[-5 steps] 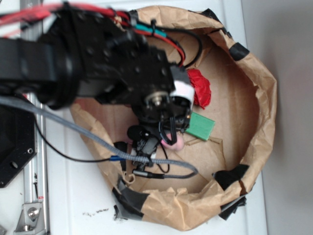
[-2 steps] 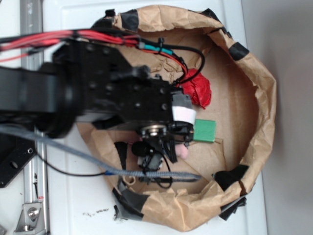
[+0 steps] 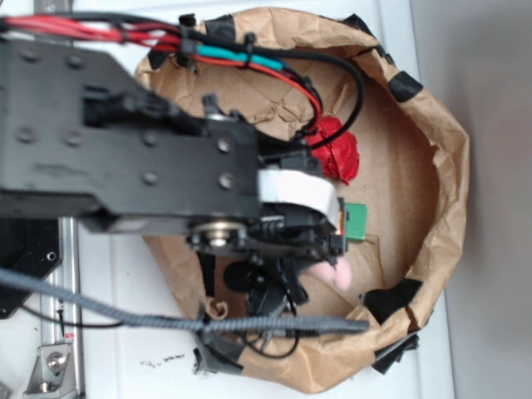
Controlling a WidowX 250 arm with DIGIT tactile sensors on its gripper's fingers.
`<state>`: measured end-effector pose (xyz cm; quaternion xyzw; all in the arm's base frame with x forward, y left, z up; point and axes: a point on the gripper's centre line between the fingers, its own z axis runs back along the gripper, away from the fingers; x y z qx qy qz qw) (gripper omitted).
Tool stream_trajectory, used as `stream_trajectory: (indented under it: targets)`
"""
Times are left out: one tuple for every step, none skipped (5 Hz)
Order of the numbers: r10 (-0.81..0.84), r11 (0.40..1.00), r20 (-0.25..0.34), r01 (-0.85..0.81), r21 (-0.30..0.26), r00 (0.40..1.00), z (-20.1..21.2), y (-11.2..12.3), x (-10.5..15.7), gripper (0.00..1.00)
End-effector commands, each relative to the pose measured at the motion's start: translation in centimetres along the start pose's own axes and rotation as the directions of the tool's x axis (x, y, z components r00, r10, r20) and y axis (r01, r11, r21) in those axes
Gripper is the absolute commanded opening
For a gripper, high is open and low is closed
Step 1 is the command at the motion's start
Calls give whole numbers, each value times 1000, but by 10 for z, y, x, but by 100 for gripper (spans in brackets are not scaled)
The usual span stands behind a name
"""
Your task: Grab the pink bunny.
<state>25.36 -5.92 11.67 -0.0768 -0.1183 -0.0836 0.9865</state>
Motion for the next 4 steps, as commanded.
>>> stream_trajectory:
  targets:
    - [328,927,23,-327,186,944,74,22,-3,0]
    - [348,894,27,-341,291,937,77,41,-18,0]
    - [346,901,17,-338,272,938,79,37,-13,0]
    - [355,900,6,-343,270,935,76,37,-10,0]
